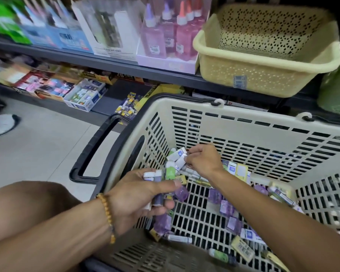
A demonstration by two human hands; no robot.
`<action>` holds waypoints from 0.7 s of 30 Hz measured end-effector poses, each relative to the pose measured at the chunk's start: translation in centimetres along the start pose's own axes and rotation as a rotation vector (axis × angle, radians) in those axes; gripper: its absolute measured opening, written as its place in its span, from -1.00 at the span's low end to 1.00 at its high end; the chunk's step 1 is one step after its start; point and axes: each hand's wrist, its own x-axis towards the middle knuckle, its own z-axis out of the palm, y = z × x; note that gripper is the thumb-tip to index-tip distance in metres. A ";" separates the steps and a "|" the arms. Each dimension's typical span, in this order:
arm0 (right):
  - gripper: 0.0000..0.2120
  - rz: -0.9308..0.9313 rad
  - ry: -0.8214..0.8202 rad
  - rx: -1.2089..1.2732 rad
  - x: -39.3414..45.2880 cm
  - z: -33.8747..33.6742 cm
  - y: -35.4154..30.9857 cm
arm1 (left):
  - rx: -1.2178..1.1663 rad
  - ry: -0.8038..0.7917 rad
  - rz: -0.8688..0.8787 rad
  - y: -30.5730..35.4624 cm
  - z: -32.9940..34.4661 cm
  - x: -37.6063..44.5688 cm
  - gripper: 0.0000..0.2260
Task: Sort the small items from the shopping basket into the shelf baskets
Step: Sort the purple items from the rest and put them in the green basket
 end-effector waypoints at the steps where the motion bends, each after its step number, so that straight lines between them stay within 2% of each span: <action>1: -0.77 -0.023 0.020 0.003 -0.2 0.1 0.1 | 0.004 0.002 0.005 0.1 0.1 0.0 -0.90; 5: -0.78 -0.120 -0.041 -0.026 -1.2 0.2 -0.4 | 0.026 0.024 0.018 0.1 0.1 0.0 -0.91; 7: -0.75 -0.246 -0.067 -0.209 -1.9 -0.2 -0.7 | 0.026 0.035 0.023 0.2 0.1 0.0 -0.83; 10: -0.53 -0.425 -0.149 -0.629 -2.7 -0.6 -0.6 | 0.036 0.038 0.029 0.2 0.0 -0.1 -0.77; 11: -0.54 -0.452 -0.175 -0.682 -2.8 -0.5 -0.6 | 0.040 0.041 0.031 0.2 0.0 -0.1 -0.76; 14: -0.81 -0.505 -0.206 -0.655 -2.8 -0.1 -0.9 | 0.040 0.056 0.036 0.1 -0.1 0.1 -0.79; 17: -0.70 -0.447 -0.228 -0.614 -2.5 -0.1 -0.6 | 0.045 0.049 0.030 0.1 -0.2 0.1 -0.78; 21: -0.70 -0.351 -0.233 -0.428 -2.1 -0.4 0.4 | 0.022 0.056 0.032 0.2 -0.3 0.3 -0.76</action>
